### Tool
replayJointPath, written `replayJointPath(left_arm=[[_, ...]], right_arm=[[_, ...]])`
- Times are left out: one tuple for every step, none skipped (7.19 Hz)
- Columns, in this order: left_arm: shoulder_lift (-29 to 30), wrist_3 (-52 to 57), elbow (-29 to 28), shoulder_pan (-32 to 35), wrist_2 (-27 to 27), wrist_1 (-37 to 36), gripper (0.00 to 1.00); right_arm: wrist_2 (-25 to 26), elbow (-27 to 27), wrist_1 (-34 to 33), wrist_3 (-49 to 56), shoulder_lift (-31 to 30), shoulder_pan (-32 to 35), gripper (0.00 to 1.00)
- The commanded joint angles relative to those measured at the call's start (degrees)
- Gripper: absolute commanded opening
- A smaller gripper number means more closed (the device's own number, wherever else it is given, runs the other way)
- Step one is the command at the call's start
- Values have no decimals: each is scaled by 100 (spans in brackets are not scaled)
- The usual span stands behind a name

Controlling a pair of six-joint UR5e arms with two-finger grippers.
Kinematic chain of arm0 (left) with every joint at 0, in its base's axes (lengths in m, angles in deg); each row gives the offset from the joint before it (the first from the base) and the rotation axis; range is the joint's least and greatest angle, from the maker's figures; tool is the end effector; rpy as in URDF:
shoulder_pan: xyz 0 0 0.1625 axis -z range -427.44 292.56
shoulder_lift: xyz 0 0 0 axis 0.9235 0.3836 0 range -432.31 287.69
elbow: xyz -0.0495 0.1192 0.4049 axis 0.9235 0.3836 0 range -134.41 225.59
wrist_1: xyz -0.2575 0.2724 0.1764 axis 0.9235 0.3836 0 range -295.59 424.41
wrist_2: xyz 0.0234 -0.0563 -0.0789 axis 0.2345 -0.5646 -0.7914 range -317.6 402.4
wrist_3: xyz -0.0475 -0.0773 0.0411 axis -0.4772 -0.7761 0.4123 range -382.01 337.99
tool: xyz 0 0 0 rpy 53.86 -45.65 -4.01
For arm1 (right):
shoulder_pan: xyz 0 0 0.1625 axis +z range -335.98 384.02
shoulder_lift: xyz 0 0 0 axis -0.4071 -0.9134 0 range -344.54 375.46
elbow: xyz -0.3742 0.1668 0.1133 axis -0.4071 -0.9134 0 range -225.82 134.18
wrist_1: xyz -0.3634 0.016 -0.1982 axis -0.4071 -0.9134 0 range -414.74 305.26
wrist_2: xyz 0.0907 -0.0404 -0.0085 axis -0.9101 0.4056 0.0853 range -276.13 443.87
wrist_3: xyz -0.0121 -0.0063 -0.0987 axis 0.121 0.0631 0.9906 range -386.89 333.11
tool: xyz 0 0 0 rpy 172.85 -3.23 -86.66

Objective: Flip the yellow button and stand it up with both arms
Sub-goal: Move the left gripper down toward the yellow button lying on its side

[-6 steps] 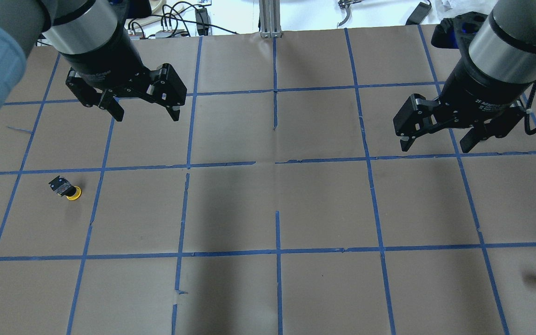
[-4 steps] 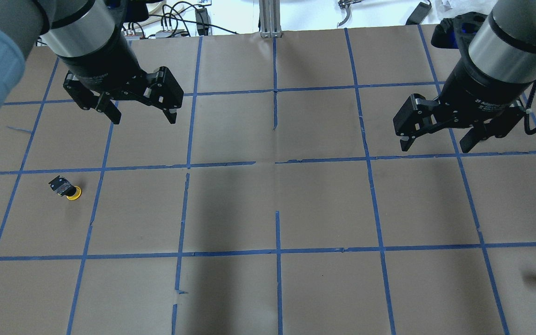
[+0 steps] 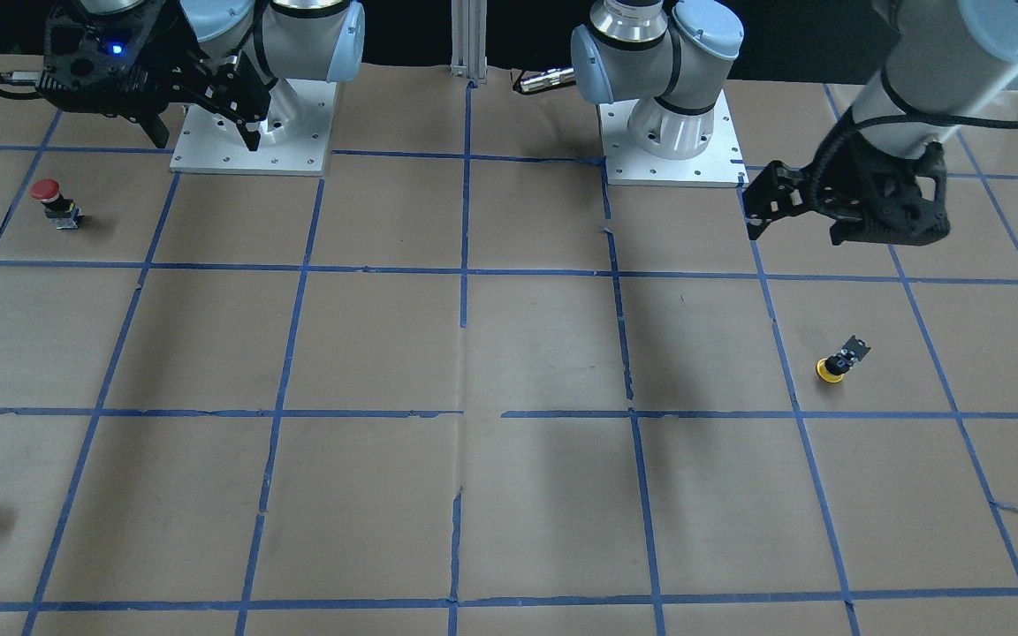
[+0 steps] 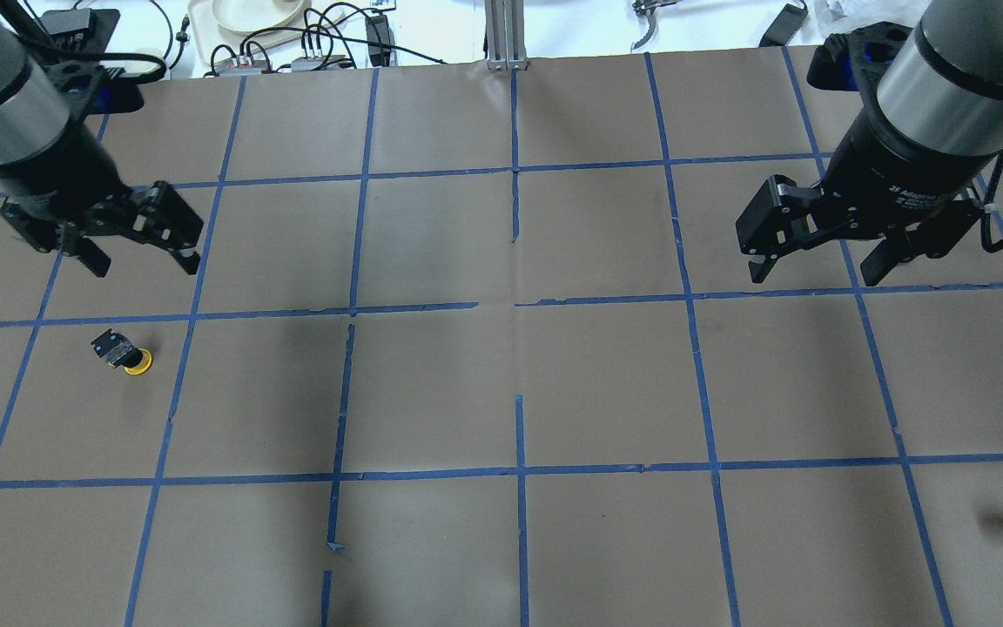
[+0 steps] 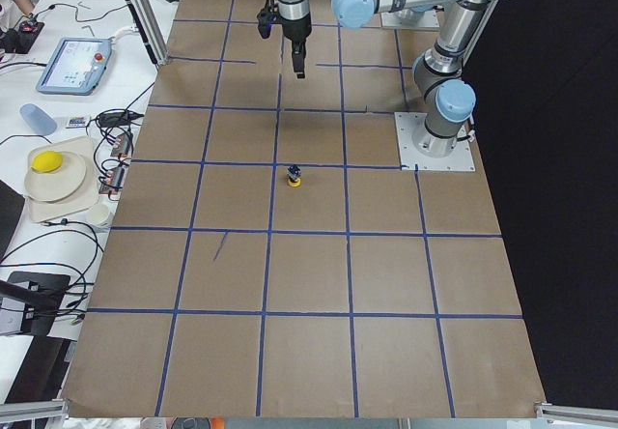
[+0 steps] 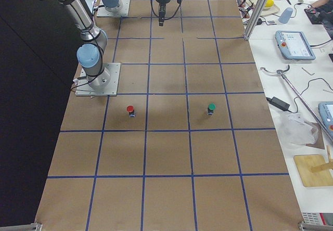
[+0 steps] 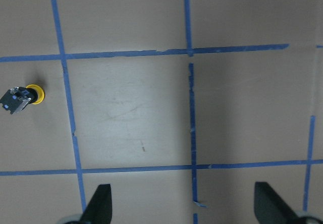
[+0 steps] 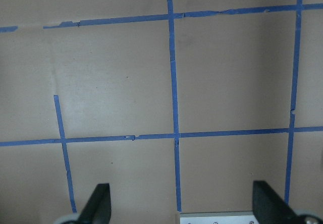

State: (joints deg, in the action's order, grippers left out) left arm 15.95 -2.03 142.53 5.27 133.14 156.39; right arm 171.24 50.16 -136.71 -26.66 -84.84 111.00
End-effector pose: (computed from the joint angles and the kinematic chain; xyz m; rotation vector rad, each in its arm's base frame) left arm 0.0119 -0.4825 0.4404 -0.0743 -3.1069 -0.1912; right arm 0.1161 -0.4147 0.5045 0.0775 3.0914 0.0983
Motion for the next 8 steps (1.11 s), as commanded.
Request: replayJointPath(left_arm=[[294, 1817, 229, -1088, -3, -310, 100], [549, 3061, 360, -1214, 23, -704, 99], [717, 4100, 475, -1346, 354, -1195, 95], [797, 5146, 641, -1495, 479, -1565, 94], [919, 6374, 930, -1601, 463, -2248, 95], [1060, 7405, 1289, -1637, 445, -3212, 95], [1105, 7928, 1676, -1637, 341, -3848, 95], [1105, 7960, 1967, -1663, -217, -3976, 94]], right_arm=[[-10, 0, -48, -5, 2, 3, 100], [16, 0, -39, 3, 2, 3, 100], [-19, 0, -48, -5, 2, 3, 100], [7, 0, -39, 3, 2, 3, 100], [-10, 0, -48, -5, 2, 3, 100], [7, 9, -39, 3, 2, 3, 100], [-10, 0, -48, -5, 2, 3, 100], [7, 9, -74, -5, 2, 3, 100]])
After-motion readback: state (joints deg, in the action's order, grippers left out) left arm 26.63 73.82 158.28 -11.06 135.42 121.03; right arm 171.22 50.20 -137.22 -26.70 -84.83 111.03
